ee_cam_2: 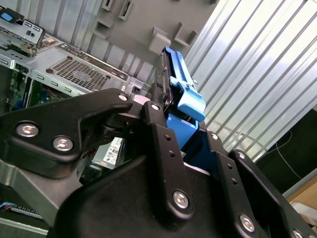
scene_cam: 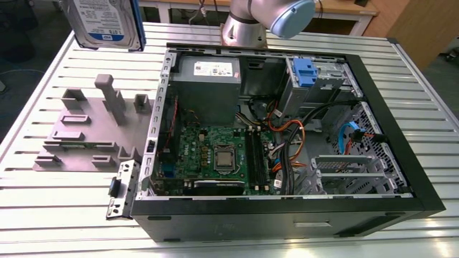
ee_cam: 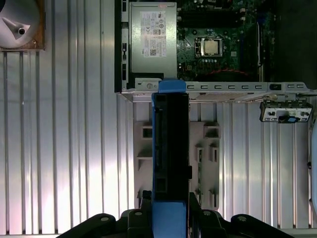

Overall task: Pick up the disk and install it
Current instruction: 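Pick up the disk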

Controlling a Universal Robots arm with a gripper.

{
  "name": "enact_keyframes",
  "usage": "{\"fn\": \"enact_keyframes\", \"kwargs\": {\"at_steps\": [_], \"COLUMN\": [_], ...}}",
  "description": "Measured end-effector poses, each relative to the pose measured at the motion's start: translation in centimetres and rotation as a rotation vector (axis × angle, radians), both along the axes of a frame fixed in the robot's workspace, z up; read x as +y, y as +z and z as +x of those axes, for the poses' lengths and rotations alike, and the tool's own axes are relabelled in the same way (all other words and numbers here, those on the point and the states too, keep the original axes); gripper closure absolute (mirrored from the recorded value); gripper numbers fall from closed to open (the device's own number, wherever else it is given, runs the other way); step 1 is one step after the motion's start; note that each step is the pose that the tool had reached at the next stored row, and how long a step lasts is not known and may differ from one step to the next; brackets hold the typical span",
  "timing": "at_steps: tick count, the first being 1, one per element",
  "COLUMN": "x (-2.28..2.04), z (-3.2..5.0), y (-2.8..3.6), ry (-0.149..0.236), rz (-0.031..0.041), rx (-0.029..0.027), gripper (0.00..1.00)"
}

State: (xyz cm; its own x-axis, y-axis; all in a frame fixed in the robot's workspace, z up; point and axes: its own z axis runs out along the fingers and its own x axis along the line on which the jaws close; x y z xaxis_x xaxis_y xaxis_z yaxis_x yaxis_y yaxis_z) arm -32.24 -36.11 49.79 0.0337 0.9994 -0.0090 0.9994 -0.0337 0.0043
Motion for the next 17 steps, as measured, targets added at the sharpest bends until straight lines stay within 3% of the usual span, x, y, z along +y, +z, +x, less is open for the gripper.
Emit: {"fn": "enact_keyframes", "kwargs": {"at_steps": [17], "x": [0.00], "z": [1.61], "y": [0.00], "ry": [0.000], "rz": [0.0000], "rx": [0.0000], "gripper": [0.64]}}
